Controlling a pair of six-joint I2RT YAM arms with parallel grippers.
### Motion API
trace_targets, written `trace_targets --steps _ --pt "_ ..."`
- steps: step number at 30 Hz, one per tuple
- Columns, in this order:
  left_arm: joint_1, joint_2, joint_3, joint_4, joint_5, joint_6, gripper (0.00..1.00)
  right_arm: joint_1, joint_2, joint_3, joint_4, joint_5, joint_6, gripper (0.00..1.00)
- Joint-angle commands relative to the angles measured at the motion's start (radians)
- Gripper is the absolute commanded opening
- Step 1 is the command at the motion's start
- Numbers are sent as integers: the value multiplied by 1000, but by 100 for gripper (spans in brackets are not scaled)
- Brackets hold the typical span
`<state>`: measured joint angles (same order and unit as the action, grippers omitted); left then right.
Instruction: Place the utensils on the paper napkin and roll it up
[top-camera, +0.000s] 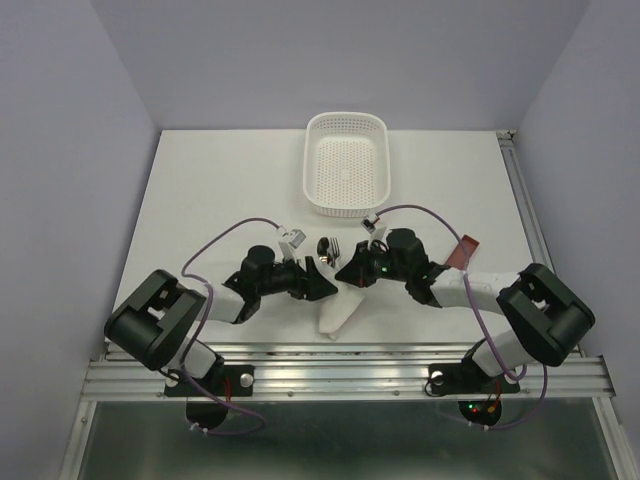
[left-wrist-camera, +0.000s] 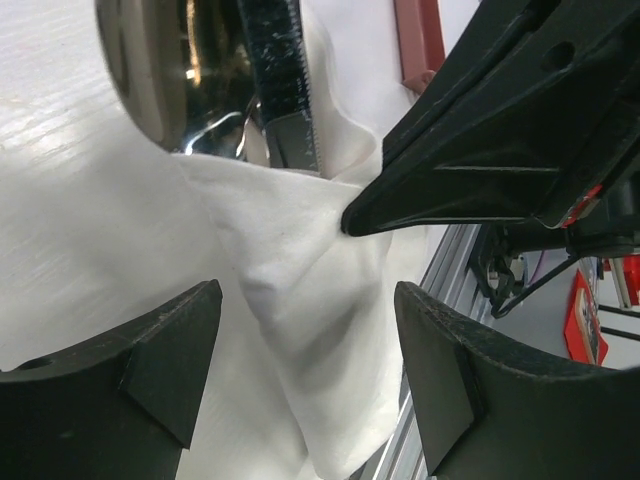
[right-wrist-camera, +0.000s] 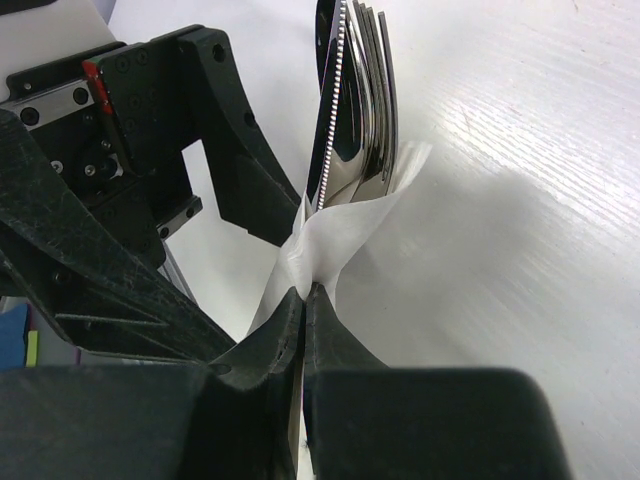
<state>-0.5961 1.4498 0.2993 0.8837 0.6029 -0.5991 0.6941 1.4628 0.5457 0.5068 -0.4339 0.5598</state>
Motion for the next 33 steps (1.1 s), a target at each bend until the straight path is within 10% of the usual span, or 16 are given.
trace_targets --steps 1,16,33 --pt "-11 35 -3 126 61 2 80 1 -1 20 116 -40 -15 1" --pt "-21 219 -58 517 164 -165 69 1 5 23 121 -55 -21 1" --pt "-31 215 -2 482 179 -166 9 2 -33 33 64 -20 -15 12"
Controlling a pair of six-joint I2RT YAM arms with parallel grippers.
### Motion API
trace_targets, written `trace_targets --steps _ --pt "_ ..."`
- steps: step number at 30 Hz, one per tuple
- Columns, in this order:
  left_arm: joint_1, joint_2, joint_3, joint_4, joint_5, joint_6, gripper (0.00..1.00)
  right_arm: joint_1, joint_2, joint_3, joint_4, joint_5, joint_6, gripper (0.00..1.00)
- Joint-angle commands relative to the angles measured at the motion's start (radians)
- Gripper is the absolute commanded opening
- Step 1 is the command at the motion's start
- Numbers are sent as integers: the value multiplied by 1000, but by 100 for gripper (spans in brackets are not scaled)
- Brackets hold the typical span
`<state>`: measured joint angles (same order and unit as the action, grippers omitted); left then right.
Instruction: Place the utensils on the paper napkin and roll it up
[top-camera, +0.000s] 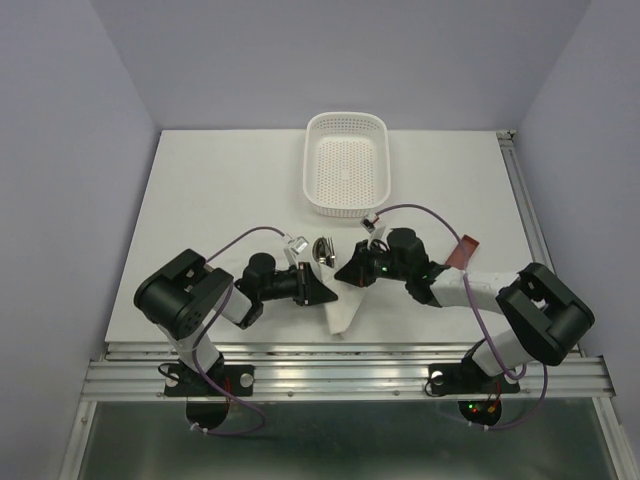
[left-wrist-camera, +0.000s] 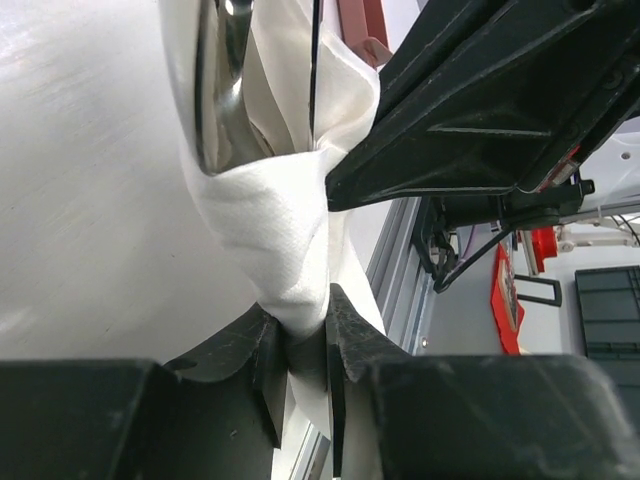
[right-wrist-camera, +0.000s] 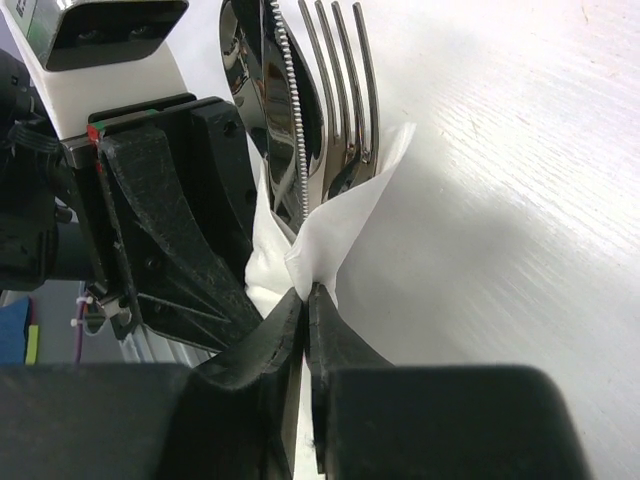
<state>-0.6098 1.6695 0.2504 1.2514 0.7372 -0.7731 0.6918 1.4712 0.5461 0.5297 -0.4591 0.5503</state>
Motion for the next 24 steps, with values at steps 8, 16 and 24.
trace_targets --steps 8,16,24 --pt "-21 -7 78 117 54 -6 0 3 -192 124 -280 276 2 41" --pt "-19 1 127 63 51 6 0 3 -307 170 -465 261 6 34" --pt "-21 -42 156 -10 41 24 0 6 -342 49 -402 183 63 30"
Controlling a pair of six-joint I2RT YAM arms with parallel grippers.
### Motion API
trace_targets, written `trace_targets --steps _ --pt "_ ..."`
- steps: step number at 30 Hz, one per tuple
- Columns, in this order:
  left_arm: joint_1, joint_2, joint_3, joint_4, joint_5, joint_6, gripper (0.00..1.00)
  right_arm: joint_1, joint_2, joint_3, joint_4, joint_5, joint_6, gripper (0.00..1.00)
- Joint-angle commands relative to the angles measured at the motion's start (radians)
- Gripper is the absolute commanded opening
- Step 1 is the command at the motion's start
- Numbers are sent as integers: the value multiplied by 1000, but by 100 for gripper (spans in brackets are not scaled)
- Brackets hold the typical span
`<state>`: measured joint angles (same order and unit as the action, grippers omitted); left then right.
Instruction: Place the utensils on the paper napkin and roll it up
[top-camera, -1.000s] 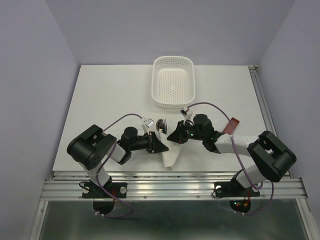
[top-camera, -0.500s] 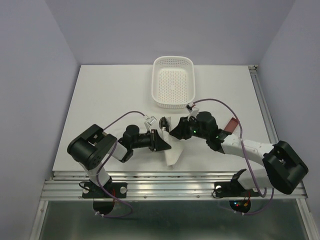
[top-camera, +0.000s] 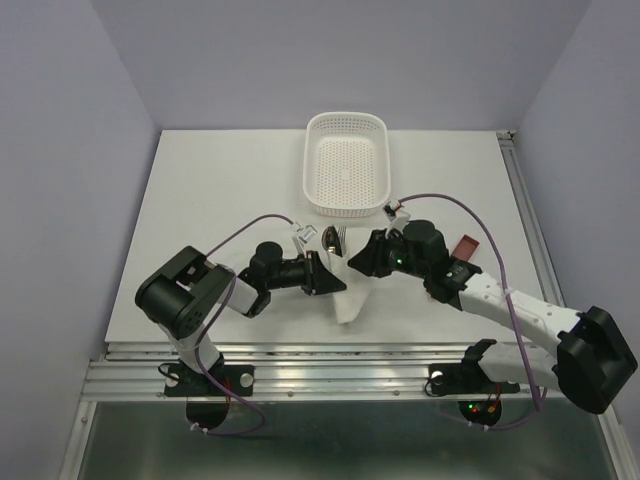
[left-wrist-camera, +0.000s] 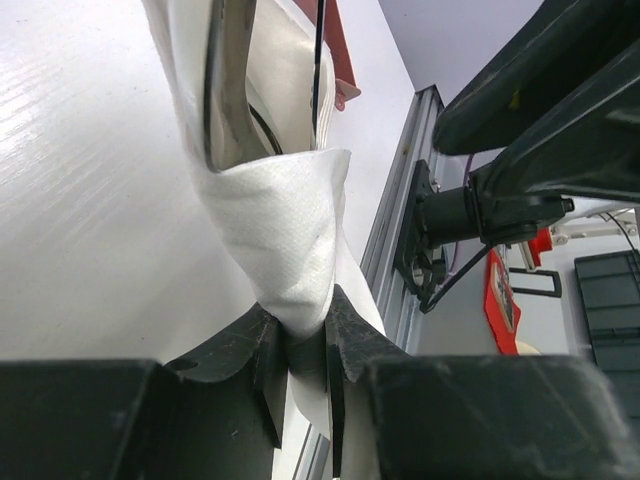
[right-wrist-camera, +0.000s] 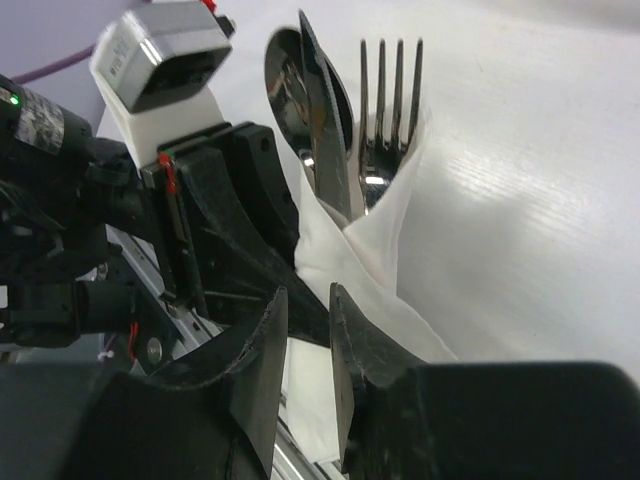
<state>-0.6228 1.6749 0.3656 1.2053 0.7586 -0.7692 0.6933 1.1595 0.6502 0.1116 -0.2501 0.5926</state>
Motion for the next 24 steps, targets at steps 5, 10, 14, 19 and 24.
trace_targets --steps 5,10,14,19,24 --pt "-6 -84 53 -3 18 27 0 3 -9 -98 60 -38 15 34" --pt "-8 -109 68 -33 21 30 0 5 2 -126 109 -58 24 36" --pt "-8 -126 79 -42 27 27 0 3 22 -138 132 -63 24 40" --pt "-6 -149 91 -69 33 31 0 5 32 -158 166 -71 30 44" --pt "-8 -170 102 -130 19 57 0 5 3 -158 145 -61 18 46"
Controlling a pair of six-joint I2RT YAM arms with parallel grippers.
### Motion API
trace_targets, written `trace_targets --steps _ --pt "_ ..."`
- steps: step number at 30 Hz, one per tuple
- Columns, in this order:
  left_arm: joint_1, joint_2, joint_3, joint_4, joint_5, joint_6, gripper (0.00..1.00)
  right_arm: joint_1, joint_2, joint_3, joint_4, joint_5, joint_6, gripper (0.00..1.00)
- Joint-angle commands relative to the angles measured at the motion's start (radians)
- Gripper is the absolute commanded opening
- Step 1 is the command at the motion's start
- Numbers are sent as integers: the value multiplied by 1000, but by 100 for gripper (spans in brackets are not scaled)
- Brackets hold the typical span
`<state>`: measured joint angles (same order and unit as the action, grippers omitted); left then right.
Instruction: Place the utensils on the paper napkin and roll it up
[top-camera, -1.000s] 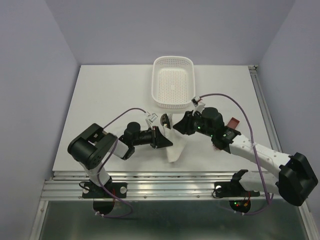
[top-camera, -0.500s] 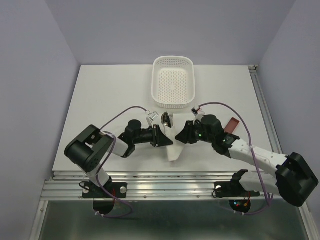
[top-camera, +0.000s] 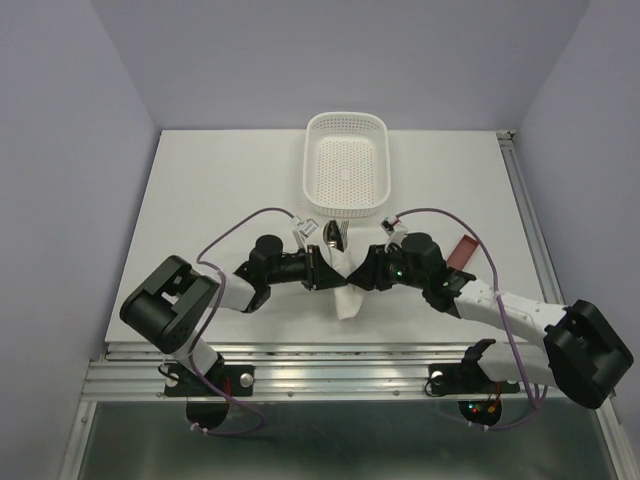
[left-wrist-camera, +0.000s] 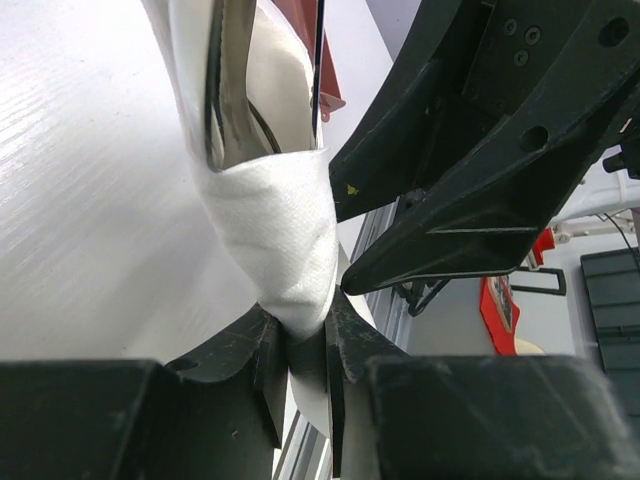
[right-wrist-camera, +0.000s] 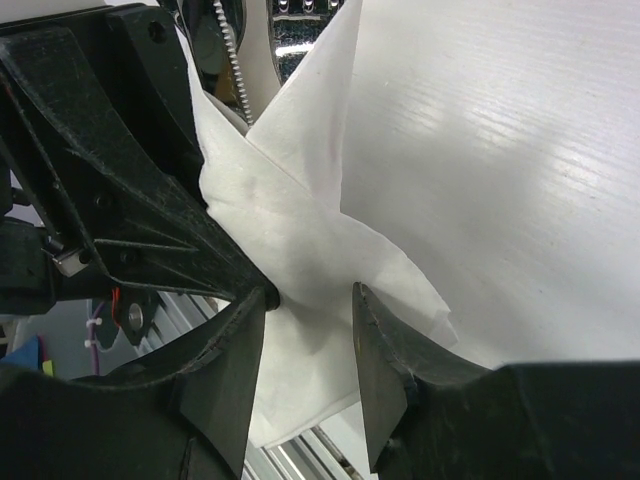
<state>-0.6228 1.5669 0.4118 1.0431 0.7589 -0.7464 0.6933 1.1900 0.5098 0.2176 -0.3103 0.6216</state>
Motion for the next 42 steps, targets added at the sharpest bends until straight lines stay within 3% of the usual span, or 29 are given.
trace_targets --steps 1,19,42 --pt "-6 -65 58 22 16 44 0 5 -35 -14 29 3 -11 46" --pt "-8 -146 79 -9 10 24 0 14 -75 -88 117 -33 -3 51" --pt "-23 -196 85 26 28 -8 0 15 -79 -175 422 -161 63 53"
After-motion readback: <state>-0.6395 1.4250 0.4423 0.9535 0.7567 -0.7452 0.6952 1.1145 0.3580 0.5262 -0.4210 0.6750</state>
